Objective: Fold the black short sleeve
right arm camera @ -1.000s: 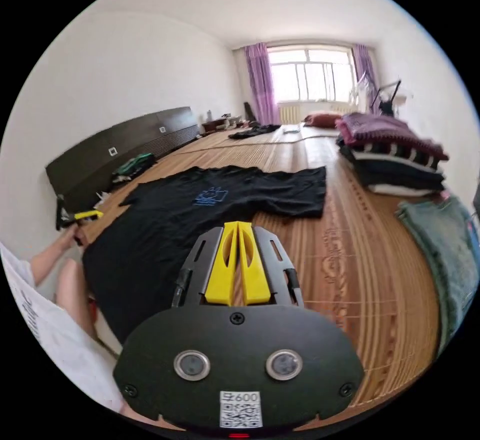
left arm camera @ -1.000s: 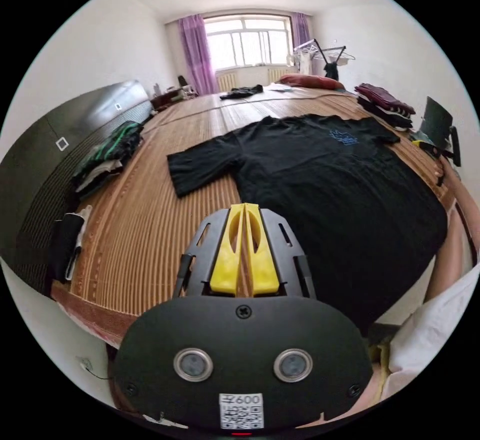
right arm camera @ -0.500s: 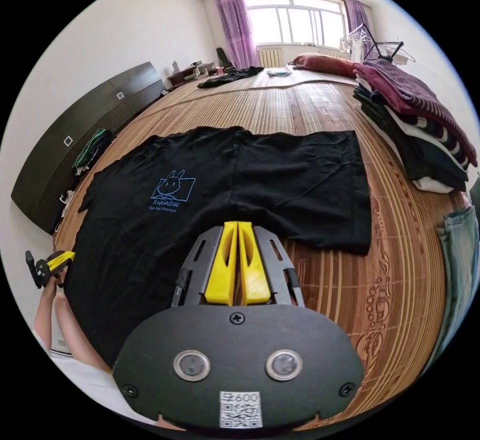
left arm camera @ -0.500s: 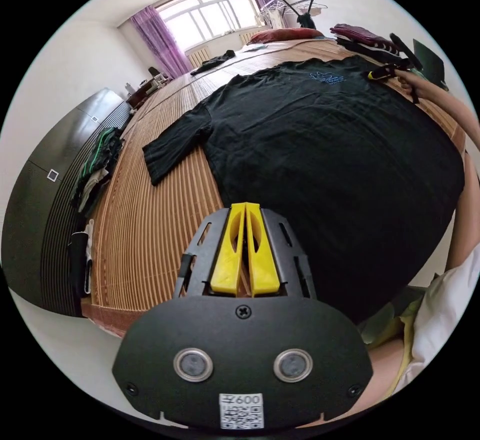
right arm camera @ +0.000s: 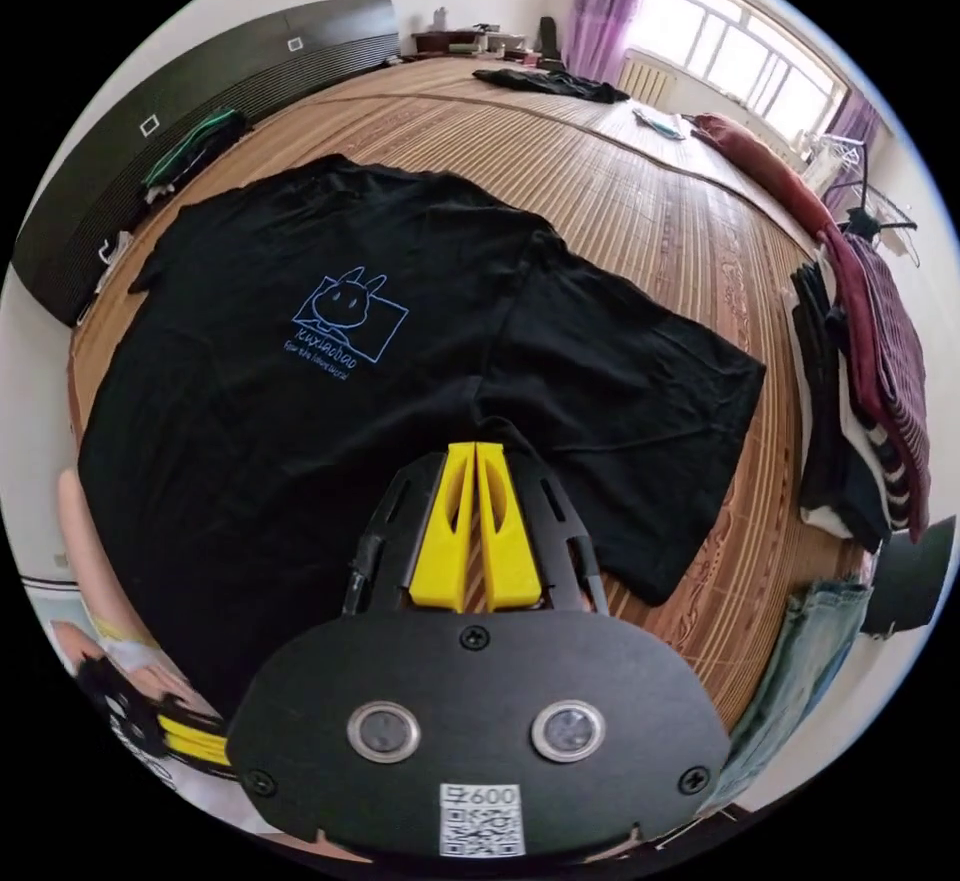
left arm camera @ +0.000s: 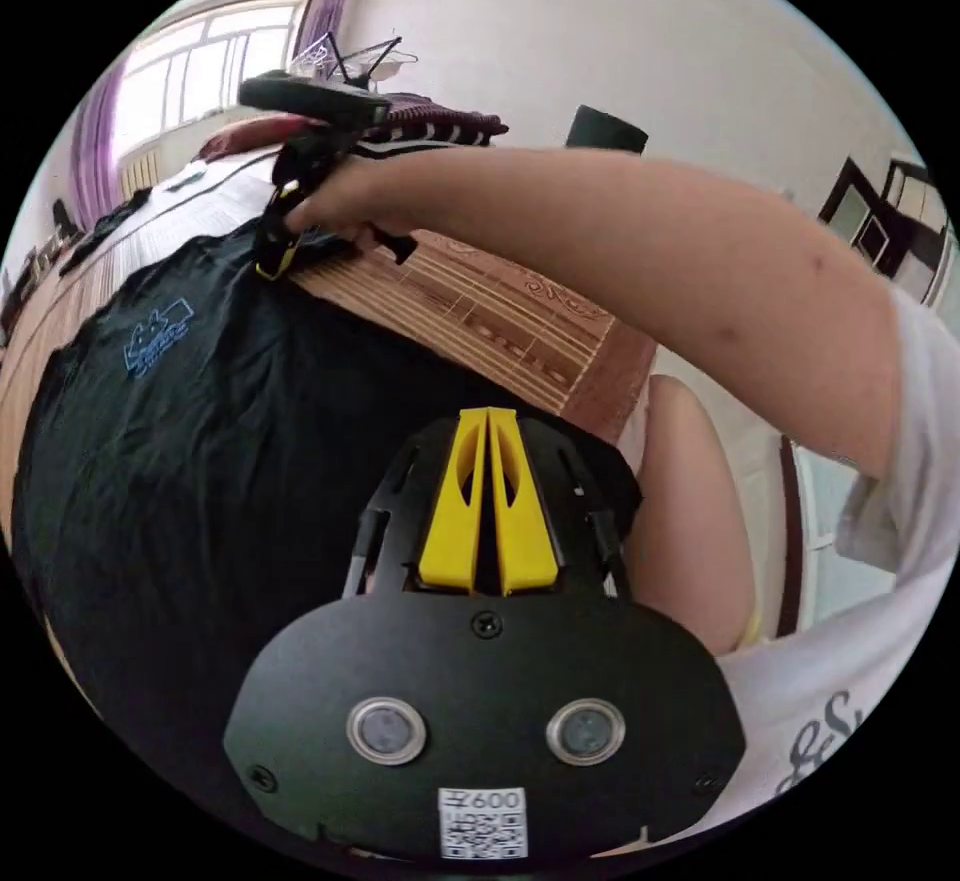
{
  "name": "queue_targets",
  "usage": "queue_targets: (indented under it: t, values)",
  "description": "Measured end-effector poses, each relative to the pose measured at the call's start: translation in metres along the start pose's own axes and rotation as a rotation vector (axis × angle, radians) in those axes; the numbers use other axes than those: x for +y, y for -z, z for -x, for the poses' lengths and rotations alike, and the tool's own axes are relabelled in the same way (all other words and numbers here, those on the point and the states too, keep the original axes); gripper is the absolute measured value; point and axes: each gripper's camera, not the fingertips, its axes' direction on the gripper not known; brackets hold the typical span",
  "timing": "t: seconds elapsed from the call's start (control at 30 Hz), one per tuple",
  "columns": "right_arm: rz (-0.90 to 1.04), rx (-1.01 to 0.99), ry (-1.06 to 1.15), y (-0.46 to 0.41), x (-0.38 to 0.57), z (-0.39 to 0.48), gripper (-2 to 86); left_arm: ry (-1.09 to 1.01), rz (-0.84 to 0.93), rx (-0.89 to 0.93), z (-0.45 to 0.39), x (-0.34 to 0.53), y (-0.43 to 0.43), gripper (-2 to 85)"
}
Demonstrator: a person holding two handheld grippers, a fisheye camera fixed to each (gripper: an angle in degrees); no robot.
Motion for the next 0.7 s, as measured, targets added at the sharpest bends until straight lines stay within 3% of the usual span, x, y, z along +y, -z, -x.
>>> queue_targets:
  t: [0.03, 0.07, 0.27, 0.43, 0.53, 0.63, 0.7]
  values:
    - [0.017, -0.028, -0.033, -0.011, 0.003, -0.007, -0.8, -0.036, 0.143, -0.084, -0.016, -0.018, -0.03, 0.2]
    - [0.021, -0.035, -0.023, -0.016, 0.006, -0.007, -0.8, -0.02, 0.143, -0.143, -0.027, -0.025, -0.037, 0.2]
    - [0.032, 0.065, 0.266, -0.058, 0.038, 0.03, -0.8, -0.016, 0.091, 0.082, -0.001, 0.011, -0.037, 0.1]
    - [0.12, 0.154, 0.303, -0.084, 0.031, 0.037, -0.8, -0.149, 0.118, -0.026, -0.028, 0.022, -0.041, 0.0]
    - [0.164, 0.086, 0.289, -0.08, 0.026, 0.004, -0.8, -0.174, 0.108, -0.051, -0.039, 0.033, -0.043, 0.0]
    - [0.17, 0.015, 0.217, -0.07, 0.025, -0.042, -0.8, -0.107, 0.11, 0.095, -0.026, 0.041, -0.049, 0.0]
    - [0.162, 0.007, 0.2, -0.06, 0.029, -0.062, -0.8, -0.105, 0.115, 0.101, -0.029, 0.045, -0.053, 0.0]
